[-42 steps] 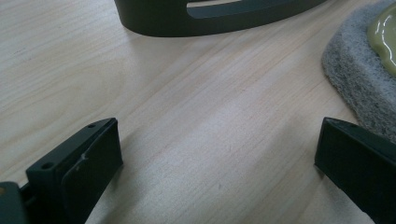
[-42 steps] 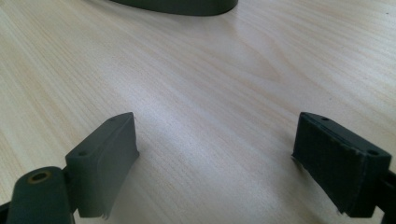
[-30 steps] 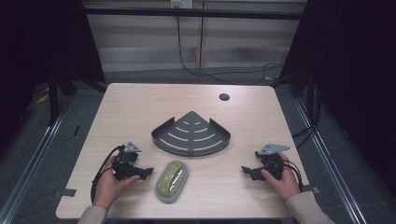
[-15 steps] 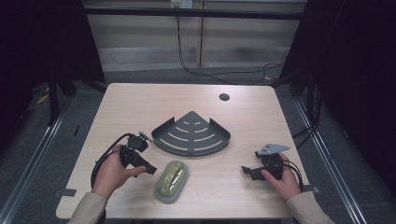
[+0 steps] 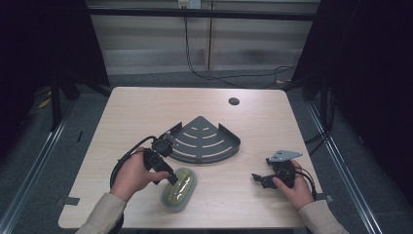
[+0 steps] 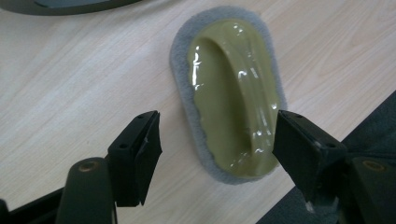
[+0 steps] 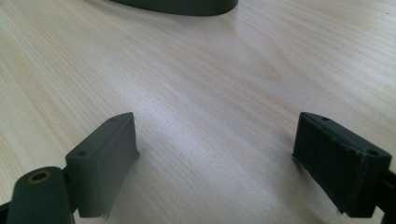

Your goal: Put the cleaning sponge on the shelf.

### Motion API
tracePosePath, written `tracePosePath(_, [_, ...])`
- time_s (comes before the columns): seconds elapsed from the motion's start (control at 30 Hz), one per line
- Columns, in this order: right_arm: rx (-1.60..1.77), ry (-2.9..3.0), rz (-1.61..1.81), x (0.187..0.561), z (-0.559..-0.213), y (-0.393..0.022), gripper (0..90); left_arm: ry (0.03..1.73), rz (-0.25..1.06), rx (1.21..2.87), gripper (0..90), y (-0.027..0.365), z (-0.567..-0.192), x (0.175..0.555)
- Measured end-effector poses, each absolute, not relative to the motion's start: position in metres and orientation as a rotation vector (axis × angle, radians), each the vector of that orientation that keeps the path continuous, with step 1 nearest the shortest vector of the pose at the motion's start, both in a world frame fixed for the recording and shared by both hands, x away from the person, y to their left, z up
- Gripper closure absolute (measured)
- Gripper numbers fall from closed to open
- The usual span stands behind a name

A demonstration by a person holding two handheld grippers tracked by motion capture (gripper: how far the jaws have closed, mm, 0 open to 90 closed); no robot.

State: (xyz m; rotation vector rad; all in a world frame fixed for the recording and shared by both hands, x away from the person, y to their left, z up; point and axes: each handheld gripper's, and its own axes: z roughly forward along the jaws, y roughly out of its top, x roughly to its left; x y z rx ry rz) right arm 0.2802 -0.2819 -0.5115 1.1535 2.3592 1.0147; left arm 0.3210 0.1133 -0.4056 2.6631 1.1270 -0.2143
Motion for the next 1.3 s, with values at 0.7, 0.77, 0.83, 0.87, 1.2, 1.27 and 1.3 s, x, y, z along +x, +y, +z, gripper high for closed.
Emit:
tracePosePath(0.7, [1.155,2.359,1.015,0.280,-0.511,-0.282,13.0,1.138,-0.303,2.713,72.1,0.087,-0.420,0.318])
tracePosePath(0.77, [1.155,2.359,1.015,0.280,-0.511,-0.282,13.0,1.148,-0.300,2.709,72.3,0.091,-0.416,0.320])
tracePosePath(0.83, [1.156,2.359,1.014,0.280,-0.511,-0.282,13.0,1.146,-0.299,2.699,72.4,0.095,-0.413,0.321])
tracePosePath(0.87, [1.155,2.359,1.015,0.280,-0.511,-0.282,13.0,1.149,-0.296,2.693,72.4,0.097,-0.411,0.322])
tracePosePath(1.2, [1.154,2.359,1.015,0.280,-0.511,-0.282,13.0,1.173,-0.275,2.674,72.4,0.117,-0.396,0.326])
tracePosePath(1.27, [1.152,2.359,1.015,0.280,-0.512,-0.282,13.0,1.172,-0.270,2.676,72.4,0.120,-0.392,0.328])
tracePosePath(1.3, [1.154,2.359,1.014,0.280,-0.512,-0.282,12.9,1.177,-0.265,2.673,72.4,0.121,-0.391,0.328])
